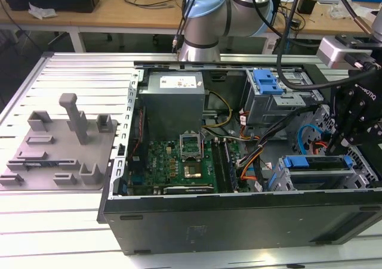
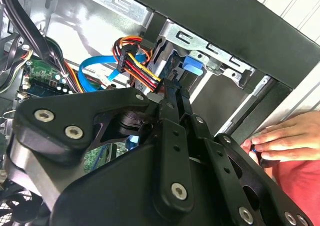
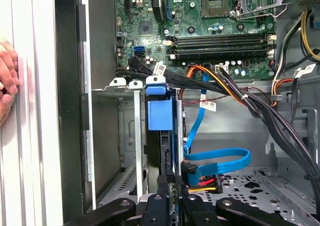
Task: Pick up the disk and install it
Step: 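Insert the first disk wire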
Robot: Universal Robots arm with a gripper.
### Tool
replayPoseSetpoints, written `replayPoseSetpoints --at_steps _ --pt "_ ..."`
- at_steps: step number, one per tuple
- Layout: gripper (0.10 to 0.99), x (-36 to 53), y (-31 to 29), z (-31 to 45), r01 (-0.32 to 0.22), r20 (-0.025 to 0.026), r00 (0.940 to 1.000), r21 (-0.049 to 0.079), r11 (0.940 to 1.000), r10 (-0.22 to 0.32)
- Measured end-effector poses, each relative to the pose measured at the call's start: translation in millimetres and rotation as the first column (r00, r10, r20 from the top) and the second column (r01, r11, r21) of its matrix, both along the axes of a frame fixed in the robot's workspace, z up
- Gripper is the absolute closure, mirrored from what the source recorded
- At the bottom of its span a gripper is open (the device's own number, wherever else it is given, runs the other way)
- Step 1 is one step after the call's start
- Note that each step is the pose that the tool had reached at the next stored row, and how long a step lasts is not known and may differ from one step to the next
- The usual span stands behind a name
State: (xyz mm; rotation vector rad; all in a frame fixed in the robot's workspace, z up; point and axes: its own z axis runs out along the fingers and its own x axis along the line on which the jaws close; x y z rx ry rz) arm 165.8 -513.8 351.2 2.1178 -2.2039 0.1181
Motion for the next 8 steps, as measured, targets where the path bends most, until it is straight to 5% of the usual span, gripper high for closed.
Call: replayPoseSetpoints --at_steps 8 --pt "0.918 0.6 0.0 -0.4 0.0 0.0 1.0 0.0 1.0 0.0"
